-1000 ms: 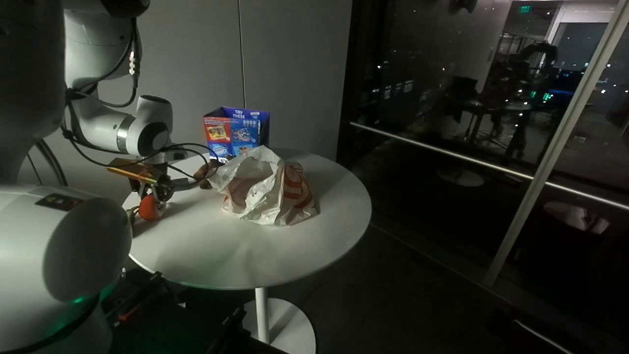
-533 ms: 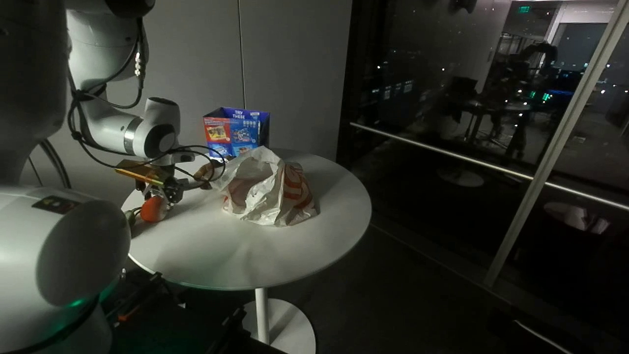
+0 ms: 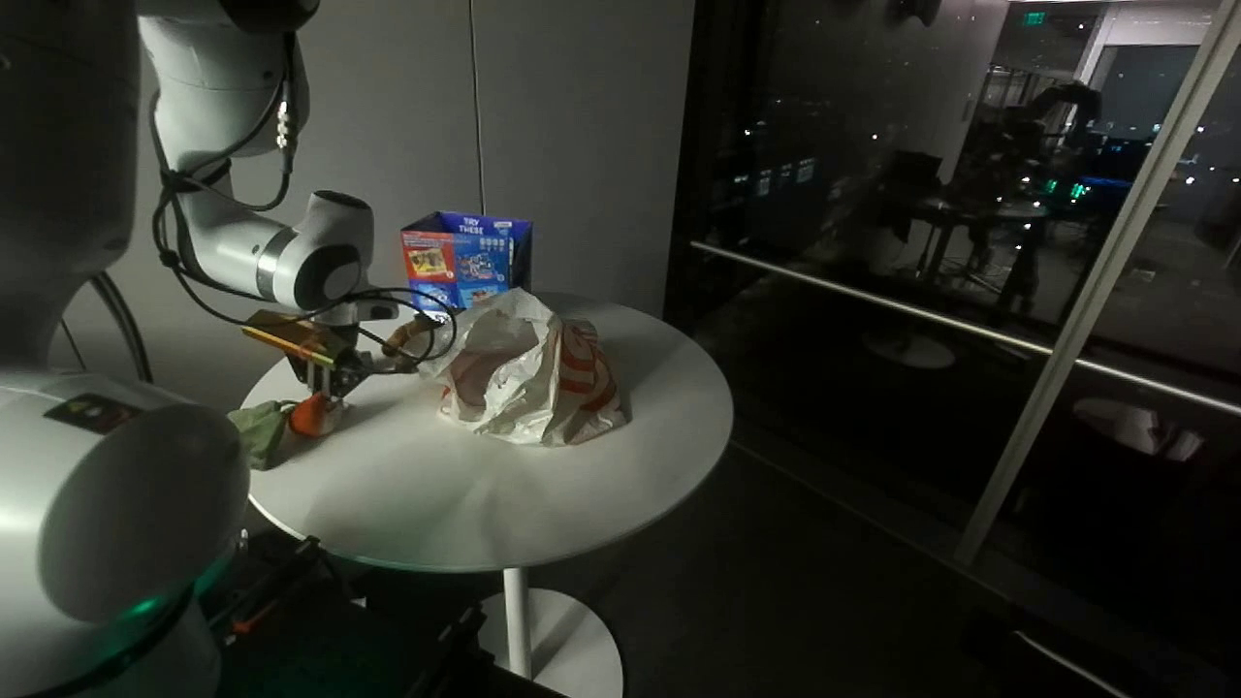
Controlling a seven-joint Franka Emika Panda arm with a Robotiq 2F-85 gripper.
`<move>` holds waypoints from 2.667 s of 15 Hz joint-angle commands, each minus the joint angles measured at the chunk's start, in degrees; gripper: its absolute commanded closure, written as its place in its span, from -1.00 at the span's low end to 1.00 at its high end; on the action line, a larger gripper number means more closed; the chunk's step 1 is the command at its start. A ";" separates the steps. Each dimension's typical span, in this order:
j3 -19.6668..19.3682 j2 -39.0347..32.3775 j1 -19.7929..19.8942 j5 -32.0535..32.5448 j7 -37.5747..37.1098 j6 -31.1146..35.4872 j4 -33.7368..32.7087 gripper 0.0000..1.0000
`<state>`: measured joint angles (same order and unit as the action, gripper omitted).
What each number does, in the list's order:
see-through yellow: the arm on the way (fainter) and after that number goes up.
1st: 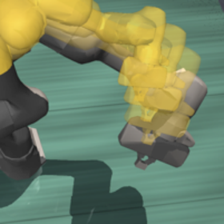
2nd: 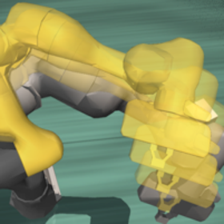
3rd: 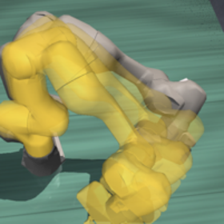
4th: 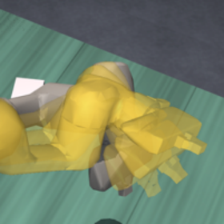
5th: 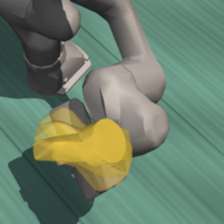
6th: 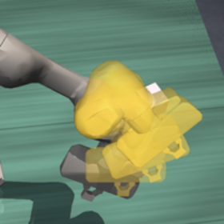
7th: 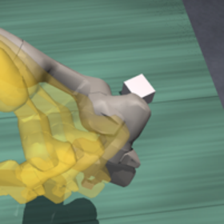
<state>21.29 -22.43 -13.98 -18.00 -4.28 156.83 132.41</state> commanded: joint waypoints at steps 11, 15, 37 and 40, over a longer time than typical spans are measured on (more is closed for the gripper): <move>-22.82 26.91 -13.64 21.52 -32.62 25.70 32.81 0.82; -25.80 31.03 -1.08 41.06 -36.22 19.98 26.25 0.82; -8.83 11.75 17.18 88.61 -66.46 4.59 1.52 0.83; -10.19 9.42 16.25 92.72 -67.71 0.60 -2.70 0.83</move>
<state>12.11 -10.13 3.09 70.20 -69.60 160.61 135.03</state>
